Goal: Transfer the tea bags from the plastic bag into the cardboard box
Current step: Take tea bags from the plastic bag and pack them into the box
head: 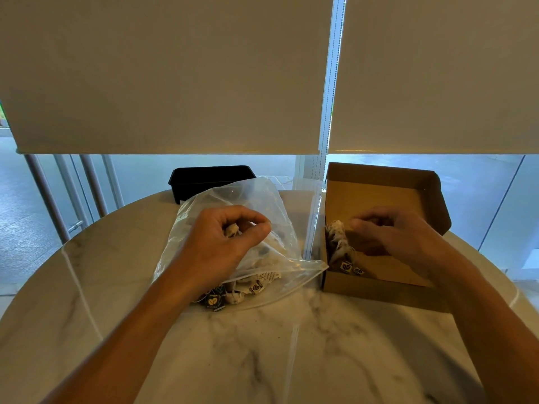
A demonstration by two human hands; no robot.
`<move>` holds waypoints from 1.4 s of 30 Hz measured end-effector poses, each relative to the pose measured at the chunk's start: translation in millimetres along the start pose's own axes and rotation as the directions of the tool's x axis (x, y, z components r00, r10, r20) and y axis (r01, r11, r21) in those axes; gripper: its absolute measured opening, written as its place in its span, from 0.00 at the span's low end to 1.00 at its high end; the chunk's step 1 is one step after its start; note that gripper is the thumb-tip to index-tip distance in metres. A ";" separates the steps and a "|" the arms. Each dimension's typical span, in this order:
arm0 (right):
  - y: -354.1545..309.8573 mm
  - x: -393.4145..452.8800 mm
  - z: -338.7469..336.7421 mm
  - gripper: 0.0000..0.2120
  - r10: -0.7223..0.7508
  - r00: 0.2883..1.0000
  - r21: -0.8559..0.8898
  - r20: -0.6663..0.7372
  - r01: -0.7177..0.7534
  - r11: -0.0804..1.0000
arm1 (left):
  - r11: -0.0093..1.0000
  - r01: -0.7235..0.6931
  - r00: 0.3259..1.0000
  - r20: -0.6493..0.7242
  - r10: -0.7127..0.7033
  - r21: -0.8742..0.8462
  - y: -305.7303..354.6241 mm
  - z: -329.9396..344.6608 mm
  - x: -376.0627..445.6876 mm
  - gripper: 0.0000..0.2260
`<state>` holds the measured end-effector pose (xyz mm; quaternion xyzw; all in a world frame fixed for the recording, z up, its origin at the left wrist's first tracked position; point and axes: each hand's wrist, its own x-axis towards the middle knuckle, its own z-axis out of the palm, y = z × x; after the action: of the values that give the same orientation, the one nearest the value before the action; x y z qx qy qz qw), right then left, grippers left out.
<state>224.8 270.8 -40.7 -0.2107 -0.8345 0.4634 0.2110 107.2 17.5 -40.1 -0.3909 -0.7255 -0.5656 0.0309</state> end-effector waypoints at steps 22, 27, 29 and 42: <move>8.2 7.7 23.7 0.30 0.282 0.957 0.100 0.067 -0.288 0.952 | 0.999 -0.003 1.000 -0.013 0.004 0.036 2.2 0.9 -1.6 0.02; 9.7 10.2 20.9 0.30 0.275 0.961 0.134 0.014 -0.274 0.952 | 0.999 -0.004 1.000 -0.006 0.004 0.052 3.1 1.0 -2.2 0.02; 10.1 11.3 21.0 0.29 0.281 0.960 0.149 0.005 -0.279 0.949 | 0.998 -0.008 1.000 -0.001 0.008 0.062 3.2 1.7 -2.1 0.02; -3.7 3.3 19.8 0.22 0.139 0.976 0.042 -0.168 -0.133 0.990 | 0.977 0.120 0.993 0.040 -0.114 -0.175 10.4 3.9 -0.9 0.16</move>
<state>210.8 257.2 -46.5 -0.3030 -0.7899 0.4696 0.2525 115.7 20.9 -33.6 -0.3571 -0.6946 -0.6226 -0.0482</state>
